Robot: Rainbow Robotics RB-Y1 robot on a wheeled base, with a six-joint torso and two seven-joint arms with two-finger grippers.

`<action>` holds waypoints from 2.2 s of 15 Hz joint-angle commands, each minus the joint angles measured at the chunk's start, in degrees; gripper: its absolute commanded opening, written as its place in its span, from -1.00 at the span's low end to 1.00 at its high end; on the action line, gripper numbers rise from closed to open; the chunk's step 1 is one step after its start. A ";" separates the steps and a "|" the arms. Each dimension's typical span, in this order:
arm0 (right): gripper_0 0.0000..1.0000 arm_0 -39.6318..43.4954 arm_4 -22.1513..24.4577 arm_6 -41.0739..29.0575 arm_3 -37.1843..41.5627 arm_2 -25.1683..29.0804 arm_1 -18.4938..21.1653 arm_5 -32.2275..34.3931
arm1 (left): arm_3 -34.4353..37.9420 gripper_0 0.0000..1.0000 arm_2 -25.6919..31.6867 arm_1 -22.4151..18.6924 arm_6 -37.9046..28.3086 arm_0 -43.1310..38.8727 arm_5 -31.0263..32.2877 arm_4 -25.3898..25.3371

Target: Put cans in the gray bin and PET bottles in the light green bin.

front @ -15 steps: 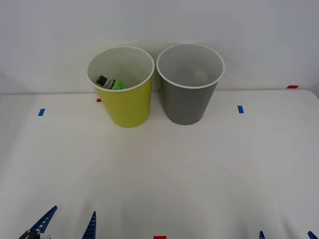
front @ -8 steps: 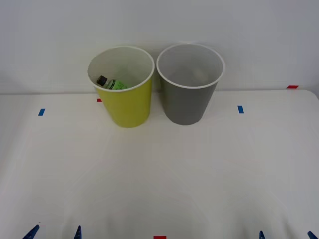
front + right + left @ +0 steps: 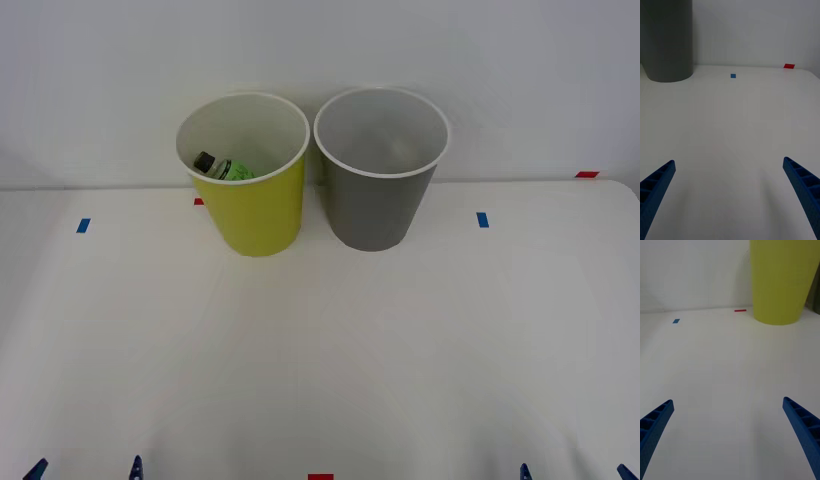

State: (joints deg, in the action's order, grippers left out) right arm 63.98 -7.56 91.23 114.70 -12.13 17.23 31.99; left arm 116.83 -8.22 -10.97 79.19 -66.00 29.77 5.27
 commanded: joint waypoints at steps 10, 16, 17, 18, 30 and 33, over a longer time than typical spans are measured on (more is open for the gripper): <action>1.00 0.00 0.00 0.00 0.00 0.00 0.00 0.00 | 0.94 1.00 -0.13 0.86 0.09 -1.94 1.35 0.88; 1.00 0.00 0.00 0.00 0.00 0.00 0.00 0.00 | 0.94 1.00 -0.13 0.86 0.09 -1.94 1.35 0.88; 1.00 0.00 0.00 0.00 0.00 0.00 0.00 0.00 | 0.94 1.00 -0.13 0.86 0.09 -1.94 1.35 0.88; 1.00 0.00 0.00 0.00 0.00 0.00 0.00 0.00 | 0.94 1.00 -0.13 0.86 0.09 -1.94 1.35 0.88; 1.00 0.00 0.00 0.00 0.00 0.00 0.00 0.00 | 0.94 1.00 -0.13 0.86 0.09 -1.94 1.35 0.88; 1.00 0.00 0.00 0.00 0.00 0.00 0.00 0.00 | 0.94 1.00 -0.13 0.86 0.09 -1.94 1.35 0.88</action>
State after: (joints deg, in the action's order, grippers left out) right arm 63.98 -7.56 91.23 114.70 -12.13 17.23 31.99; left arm 117.77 -8.35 -10.11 79.28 -67.94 31.12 6.15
